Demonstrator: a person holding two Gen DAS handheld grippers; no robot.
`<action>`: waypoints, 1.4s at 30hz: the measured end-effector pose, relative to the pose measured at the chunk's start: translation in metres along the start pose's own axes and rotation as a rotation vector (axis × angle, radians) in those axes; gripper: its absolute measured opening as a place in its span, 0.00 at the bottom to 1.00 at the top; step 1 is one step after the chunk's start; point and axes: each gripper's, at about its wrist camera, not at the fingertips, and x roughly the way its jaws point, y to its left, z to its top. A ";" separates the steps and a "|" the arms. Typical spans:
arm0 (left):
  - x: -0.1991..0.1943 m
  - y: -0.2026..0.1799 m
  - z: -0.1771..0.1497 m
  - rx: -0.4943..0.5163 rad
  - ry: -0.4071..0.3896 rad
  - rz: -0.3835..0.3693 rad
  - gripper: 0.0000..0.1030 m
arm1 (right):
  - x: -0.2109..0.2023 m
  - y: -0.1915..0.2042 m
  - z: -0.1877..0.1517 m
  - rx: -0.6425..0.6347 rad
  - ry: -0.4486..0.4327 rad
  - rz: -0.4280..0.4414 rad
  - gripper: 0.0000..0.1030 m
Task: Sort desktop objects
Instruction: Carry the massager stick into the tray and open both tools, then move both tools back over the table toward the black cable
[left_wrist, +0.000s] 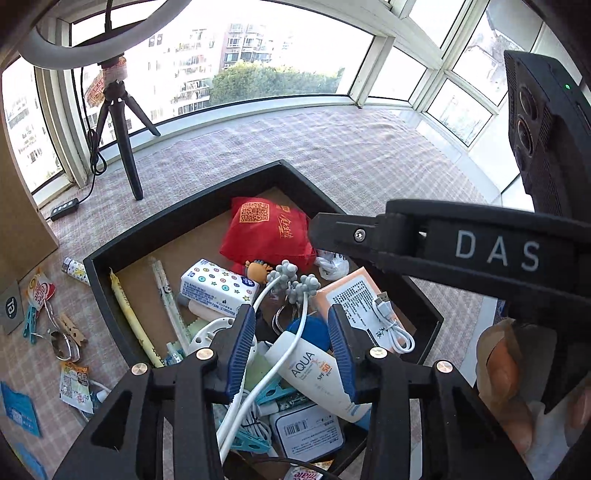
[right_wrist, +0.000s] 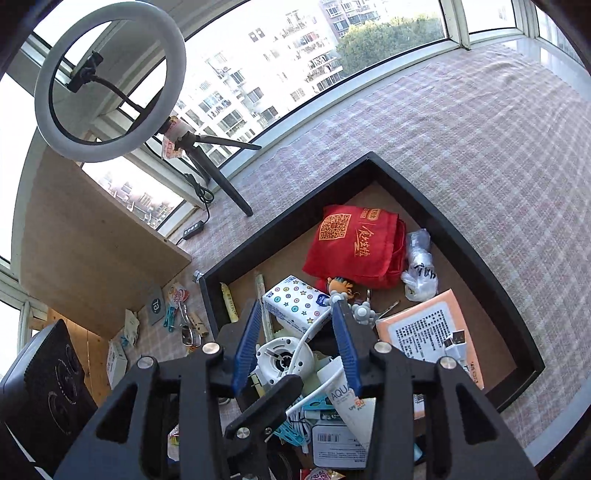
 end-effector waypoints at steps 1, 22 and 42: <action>0.000 0.002 -0.002 -0.008 0.006 0.002 0.38 | -0.001 -0.002 -0.001 -0.006 -0.003 -0.008 0.40; -0.058 0.109 -0.142 -0.232 0.035 0.090 0.38 | 0.007 0.041 -0.089 -0.148 0.080 0.032 0.43; -0.127 0.245 -0.258 -0.416 0.037 0.242 0.38 | 0.055 0.137 -0.181 -0.309 0.195 0.067 0.47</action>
